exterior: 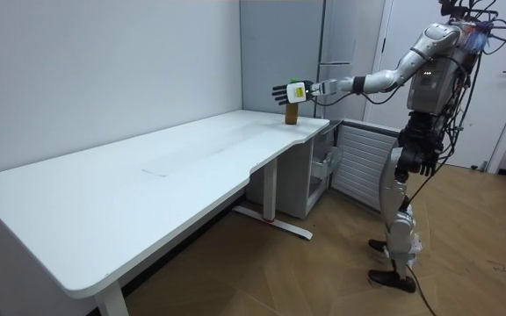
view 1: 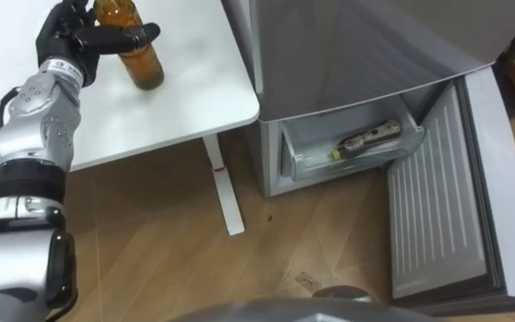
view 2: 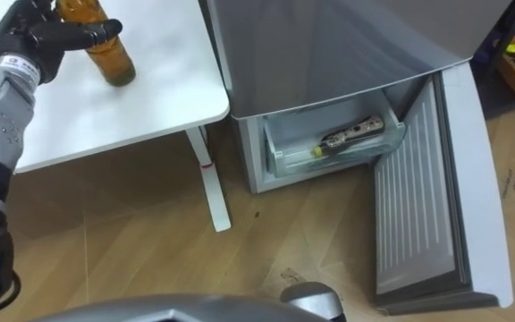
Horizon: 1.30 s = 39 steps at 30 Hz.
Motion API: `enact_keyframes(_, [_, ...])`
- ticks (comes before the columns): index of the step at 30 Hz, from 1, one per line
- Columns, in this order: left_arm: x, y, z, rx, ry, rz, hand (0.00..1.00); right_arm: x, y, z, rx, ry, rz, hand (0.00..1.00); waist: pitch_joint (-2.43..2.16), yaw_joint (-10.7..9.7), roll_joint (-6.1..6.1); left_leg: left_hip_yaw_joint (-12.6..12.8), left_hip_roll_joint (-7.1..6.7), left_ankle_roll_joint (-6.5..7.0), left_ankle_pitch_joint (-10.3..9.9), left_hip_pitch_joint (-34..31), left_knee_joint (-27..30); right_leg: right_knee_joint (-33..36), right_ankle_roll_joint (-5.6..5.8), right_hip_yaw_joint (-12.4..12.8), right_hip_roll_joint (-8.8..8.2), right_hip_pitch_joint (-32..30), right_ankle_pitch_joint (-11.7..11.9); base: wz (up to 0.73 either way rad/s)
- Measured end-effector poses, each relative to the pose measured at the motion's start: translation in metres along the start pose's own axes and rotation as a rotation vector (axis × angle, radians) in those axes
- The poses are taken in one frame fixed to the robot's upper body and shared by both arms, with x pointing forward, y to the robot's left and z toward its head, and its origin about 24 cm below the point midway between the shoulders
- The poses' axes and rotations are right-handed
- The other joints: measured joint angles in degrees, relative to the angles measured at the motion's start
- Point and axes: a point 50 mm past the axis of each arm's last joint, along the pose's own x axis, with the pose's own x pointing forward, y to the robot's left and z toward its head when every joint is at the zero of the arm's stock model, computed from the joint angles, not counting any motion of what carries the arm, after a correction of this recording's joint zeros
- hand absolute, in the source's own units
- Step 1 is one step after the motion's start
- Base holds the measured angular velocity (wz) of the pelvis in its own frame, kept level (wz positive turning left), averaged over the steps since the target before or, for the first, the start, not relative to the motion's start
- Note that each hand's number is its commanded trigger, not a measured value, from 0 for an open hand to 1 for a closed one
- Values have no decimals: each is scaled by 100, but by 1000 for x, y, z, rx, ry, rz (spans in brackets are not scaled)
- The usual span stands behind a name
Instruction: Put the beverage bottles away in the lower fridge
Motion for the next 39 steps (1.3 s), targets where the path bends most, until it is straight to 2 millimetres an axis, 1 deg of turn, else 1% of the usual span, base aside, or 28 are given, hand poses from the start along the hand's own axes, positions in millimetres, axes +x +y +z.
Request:
enact_keyframes(1, [0, -2, 1, 4, -2, -8, 46, 0, 0, 1, 1, -2, 0, 0, -1, 0, -2, 1, -1, 0, 0, -10, 13, -2, 1, 0, -3, -2, -1, 0])
enact_keyframes(2, [1, -5, 1, 11, -3, -20, 67, 0, 0, 1, 0, -2, -1, 0, -2, -1, 0, 0, -1, 0, 0, -13, 18, -2, 2, -9, -5, -1, -1, 0])
enact_keyframes(3, [1, -5, 1, 12, -2, -23, 75, 0, 0, 1, 0, -3, -1, 0, -3, -2, 2, 0, -1, 0, 0, -12, 19, -2, 2, -12, -6, 0, -1, 0])
enact_keyframes(4, [1, -6, 1, 10, -1, -25, 100, 0, 0, 2, 0, -4, 0, 0, -6, -8, 6, 0, -1, 0, 0, -12, 23, -2, 2, -13, -6, 1, -1, 0])
enact_keyframes(6, [1, -9, -1, 19, 6, -38, 100, 0, 0, 1, -1, -1, 0, 0, -12, -10, 17, -3, 0, 0, 0, -14, 28, -3, 2, -30, -9, 10, -1, 2])
enact_keyframes(12, [1, -9, -1, 20, 6, -39, 100, 0, 1, 2, 0, -2, 8, 0, -15, -37, 26, -9, 0, 0, 0, -23, 29, -2, 2, -56, -14, 12, -1, 0])
enact_keyframes(17, [1, -16, -7, 47, 43, -69, 100, 0, 1, 2, 0, -2, 10, 0, 2, -49, 56, -13, 1, 0, 0, -32, 29, -1, 2, -65, -13, 8, -1, 0])
enact_keyframes(21, [1, -20, -12, 63, 76, -94, 100, 0, 1, 5, 0, -8, 12, 0, 2, -116, 58, -12, 2, 0, 0, -66, 31, -5, 2, -65, -12, -18, -1, 0])
enact_keyframes(27, [1, -22, -13, 68, 79, -104, 100, 0, 2, 7, 0, -12, 13, 0, -8, -151, 74, -11, 2, 0, 0, -72, 42, -10, 1, -58, -13, -25, -1, 0])
enact_keyframes(39, [1, -21, -13, 70, 81, -100, 100, 0, 2, 7, 0, -13, 11, 0, -8, -141, 73, -9, 1, 0, 0, -28, 41, 3, 0, -61, -13, -16, 0, 0])
